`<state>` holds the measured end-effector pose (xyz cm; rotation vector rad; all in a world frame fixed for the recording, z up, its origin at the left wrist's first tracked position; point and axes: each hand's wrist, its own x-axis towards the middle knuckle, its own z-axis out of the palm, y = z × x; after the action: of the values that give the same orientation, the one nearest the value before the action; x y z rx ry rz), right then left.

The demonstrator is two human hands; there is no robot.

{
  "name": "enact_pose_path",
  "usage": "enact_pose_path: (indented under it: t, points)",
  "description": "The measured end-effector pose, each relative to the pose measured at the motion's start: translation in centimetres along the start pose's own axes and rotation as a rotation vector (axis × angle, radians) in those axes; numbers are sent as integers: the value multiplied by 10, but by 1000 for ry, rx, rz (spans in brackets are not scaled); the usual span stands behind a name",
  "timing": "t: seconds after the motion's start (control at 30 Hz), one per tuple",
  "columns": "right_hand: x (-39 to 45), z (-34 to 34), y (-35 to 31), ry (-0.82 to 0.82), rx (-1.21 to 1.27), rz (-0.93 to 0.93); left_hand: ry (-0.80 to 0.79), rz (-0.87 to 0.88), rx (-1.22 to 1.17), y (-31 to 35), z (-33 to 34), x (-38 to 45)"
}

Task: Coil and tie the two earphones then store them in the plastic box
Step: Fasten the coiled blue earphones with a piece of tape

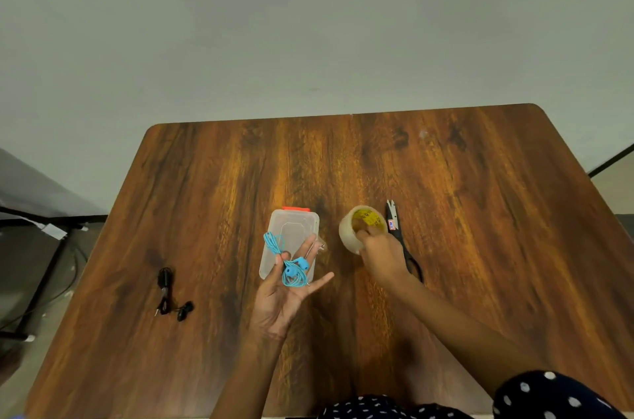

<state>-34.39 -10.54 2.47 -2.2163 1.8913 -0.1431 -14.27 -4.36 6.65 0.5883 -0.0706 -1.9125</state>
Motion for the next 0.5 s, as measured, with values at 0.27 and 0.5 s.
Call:
enact_pose_path:
  t: [0.27, 0.5]
  points:
    - [-15, 12, 6, -127, -188, -142, -15, -56, 36, 4, -3, -9]
    - [-15, -26, -12, -5, 353, -57, -26, -95, 55, 10, -9, -14]
